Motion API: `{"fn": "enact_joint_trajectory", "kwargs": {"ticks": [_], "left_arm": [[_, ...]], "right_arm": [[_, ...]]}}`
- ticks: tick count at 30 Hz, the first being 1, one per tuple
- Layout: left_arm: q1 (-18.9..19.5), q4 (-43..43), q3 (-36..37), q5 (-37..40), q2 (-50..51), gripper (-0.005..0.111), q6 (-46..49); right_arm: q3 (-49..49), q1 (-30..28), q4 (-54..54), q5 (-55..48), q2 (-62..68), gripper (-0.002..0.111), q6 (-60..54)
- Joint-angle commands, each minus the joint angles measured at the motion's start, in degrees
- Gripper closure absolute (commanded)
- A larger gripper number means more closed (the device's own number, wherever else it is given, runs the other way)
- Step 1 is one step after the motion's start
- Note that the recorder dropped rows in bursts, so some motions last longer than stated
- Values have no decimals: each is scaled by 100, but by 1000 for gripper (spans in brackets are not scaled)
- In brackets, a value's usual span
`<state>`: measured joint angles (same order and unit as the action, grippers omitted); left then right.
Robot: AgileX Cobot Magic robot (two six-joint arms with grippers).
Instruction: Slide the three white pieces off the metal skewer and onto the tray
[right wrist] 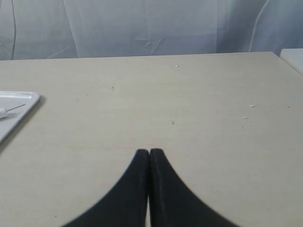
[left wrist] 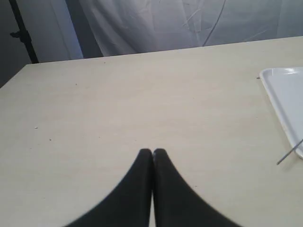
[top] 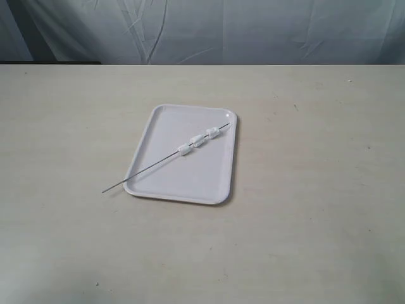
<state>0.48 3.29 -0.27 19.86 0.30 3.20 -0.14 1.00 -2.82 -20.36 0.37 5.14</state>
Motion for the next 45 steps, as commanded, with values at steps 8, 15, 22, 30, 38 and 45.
{"fn": "enact_joint_trajectory", "kwargs": {"ticks": [8, 15, 22, 30, 38, 45], "left_arm": [[25, 477, 27, -2483, -30, 107, 23], [25, 503, 27, -5036, -30, 107, -356], [25, 550, 27, -5949, -30, 107, -1113], [25, 1527, -516, -4739, -30, 107, -2350], [25, 2899, -1251, -4319, 717, 107, -2980], [25, 4947, -1291, -5883, 1211, 107, -3394]], "right_arm": [[14, -30, -3, 35, -37, 109, -9], [14, -30, -3, 35, -37, 109, -9], [14, -30, -3, 35, -37, 109, -9], [14, -30, -3, 35, -37, 109, -9], [14, -30, -3, 35, -37, 109, -9], [14, -30, -3, 35, -37, 109, -9]]}}
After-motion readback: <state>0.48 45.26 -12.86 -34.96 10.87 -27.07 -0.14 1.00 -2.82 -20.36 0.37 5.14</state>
